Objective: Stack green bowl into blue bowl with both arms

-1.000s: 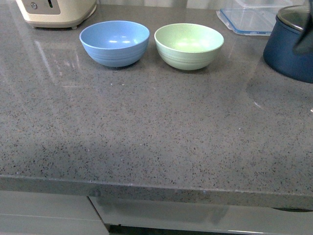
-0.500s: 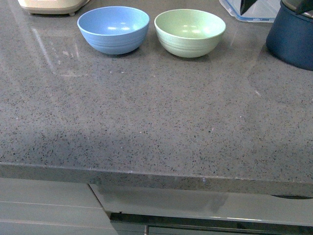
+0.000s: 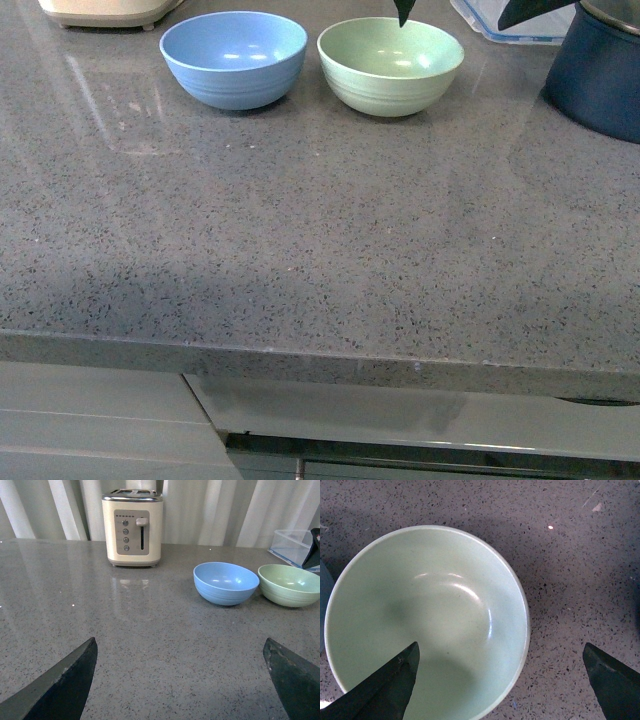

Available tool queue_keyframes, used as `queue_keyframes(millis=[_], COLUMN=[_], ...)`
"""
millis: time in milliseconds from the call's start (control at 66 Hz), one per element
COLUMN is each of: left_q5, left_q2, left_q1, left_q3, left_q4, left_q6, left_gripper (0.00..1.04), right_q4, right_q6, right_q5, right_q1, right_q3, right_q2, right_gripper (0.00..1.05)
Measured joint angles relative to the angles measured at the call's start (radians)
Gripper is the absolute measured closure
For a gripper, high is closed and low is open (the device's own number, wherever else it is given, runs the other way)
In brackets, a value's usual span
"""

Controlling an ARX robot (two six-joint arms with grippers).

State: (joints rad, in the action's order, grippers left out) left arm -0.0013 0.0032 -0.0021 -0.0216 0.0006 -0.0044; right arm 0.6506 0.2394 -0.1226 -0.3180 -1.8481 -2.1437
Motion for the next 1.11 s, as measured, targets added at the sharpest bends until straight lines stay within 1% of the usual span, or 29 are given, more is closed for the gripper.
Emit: queue_keyframes(millis=[303, 561, 894, 970, 985, 1030, 1045, 1091, 1106], left_q5=[0.0, 0.0, 0.0, 0.0, 0.0, 0.0, 0.0, 0.0, 0.0], left_q2=[0.0, 0.0, 0.0, 0.0, 0.0, 0.0, 0.0, 0.0, 0.0], left_q1=[0.0, 0.0, 0.0, 0.0, 0.0, 0.0, 0.0, 0.0, 0.0], left_q3=[0.0, 0.0, 0.0, 0.0, 0.0, 0.0, 0.0, 0.0, 0.0], left_q4=[0.0, 0.0, 0.0, 0.0, 0.0, 0.0, 0.0, 0.0, 0.0], left_q6=[0.0, 0.0, 0.0, 0.0, 0.0, 0.0, 0.0, 0.0, 0.0], left_gripper=[0.07, 0.07, 0.07, 0.07, 0.07, 0.07, 0.07, 0.07, 0.07], right_q4=[0.002, -0.007, -0.044, -0.06, -0.065, -0.069, -0.071, -0.079, -0.085], right_q6=[-0.034, -0.034, -0.029, -0.027, -0.027, -0.026, -0.026, -0.025, -0.023], right_q5=[0.017, 0.031, 0.077, 0.077, 0.083, 0.094, 0.098, 0.098, 0.099], right_q1=[0.027, 0.048, 0.043, 0.037, 0.034, 0.031, 0.028, 0.024, 0.021], right_q3=[-0.034, -0.035, 0.058, 0.079, 0.086, 0.095, 0.101, 0.111, 0.117], right_q2=[-0.068, -0.082, -0.082, -0.081, -0.079, -0.078, -0.077, -0.075, -0.074], right_gripper=[0.1, 0.1, 0.1, 0.19, 0.22, 0.27, 0.31, 0.36, 0.4])
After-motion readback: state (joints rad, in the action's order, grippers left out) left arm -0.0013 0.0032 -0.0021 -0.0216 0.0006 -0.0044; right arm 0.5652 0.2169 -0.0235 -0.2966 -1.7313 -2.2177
